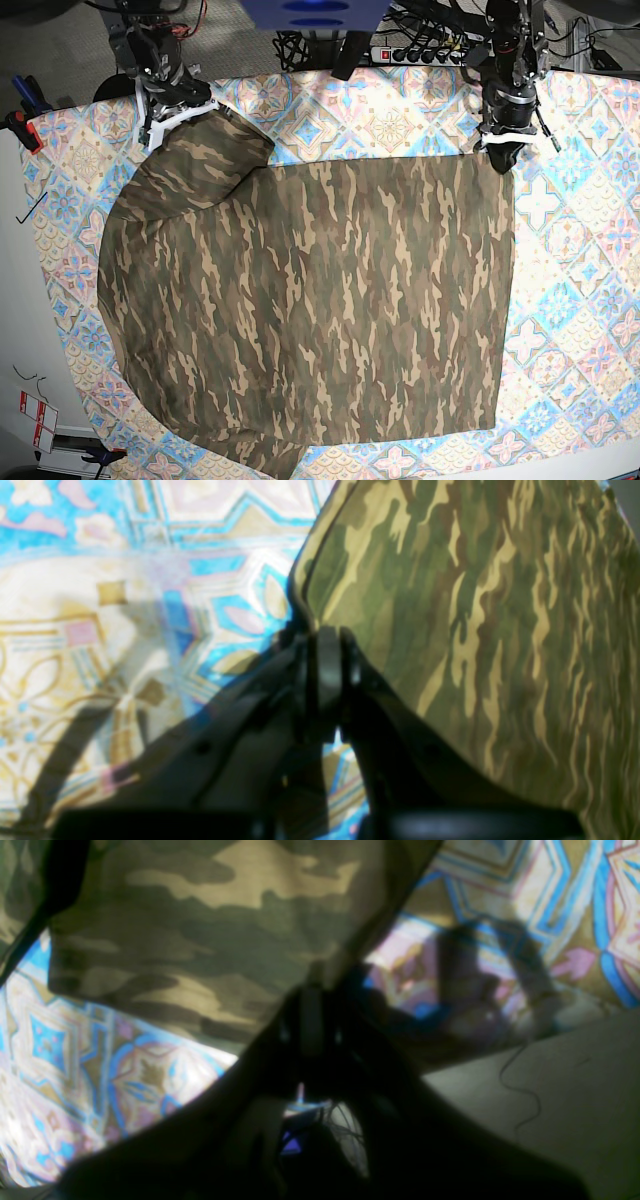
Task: Fold the T-shirt properly
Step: 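Lift the shirt with both grippers and drag it toward the robot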
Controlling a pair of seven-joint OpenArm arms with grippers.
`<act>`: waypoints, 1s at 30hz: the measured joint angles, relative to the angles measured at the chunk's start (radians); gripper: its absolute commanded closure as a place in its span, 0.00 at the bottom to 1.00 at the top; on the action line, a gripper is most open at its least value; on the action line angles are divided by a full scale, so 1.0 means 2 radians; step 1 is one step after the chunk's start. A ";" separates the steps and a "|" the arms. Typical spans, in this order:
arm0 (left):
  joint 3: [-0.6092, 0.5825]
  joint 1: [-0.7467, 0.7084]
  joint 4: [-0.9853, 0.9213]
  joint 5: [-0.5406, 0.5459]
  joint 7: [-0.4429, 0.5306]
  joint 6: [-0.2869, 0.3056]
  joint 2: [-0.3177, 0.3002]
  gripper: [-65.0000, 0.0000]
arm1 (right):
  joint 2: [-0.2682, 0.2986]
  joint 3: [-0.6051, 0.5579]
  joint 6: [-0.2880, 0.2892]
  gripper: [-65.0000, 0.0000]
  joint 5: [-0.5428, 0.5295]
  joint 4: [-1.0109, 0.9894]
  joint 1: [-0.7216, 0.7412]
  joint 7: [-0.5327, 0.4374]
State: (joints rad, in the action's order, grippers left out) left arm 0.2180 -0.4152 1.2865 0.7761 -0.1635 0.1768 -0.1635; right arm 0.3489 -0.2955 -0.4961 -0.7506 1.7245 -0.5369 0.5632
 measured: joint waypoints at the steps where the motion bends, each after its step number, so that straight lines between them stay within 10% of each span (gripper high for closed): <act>1: -0.004 0.000 0.000 -0.003 -0.001 0.000 0.000 1.00 | 0.000 -0.001 -0.020 1.00 -0.005 0.007 0.000 0.004; 10: -0.009 -0.031 0.060 -0.009 -0.039 -0.009 0.000 1.00 | 0.013 0.014 -0.086 1.00 -0.003 0.074 0.022 0.090; 30: -0.010 -0.039 0.147 -0.010 -0.041 -0.046 -0.025 1.00 | 0.011 0.015 -0.104 1.00 -0.004 0.086 0.168 0.229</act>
State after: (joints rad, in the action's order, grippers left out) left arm 0.1974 -0.4934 1.5814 0.7570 -0.2447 0.0853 -0.2142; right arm 0.3714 -0.2646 -0.7048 -0.7593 1.8961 -0.2001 1.0214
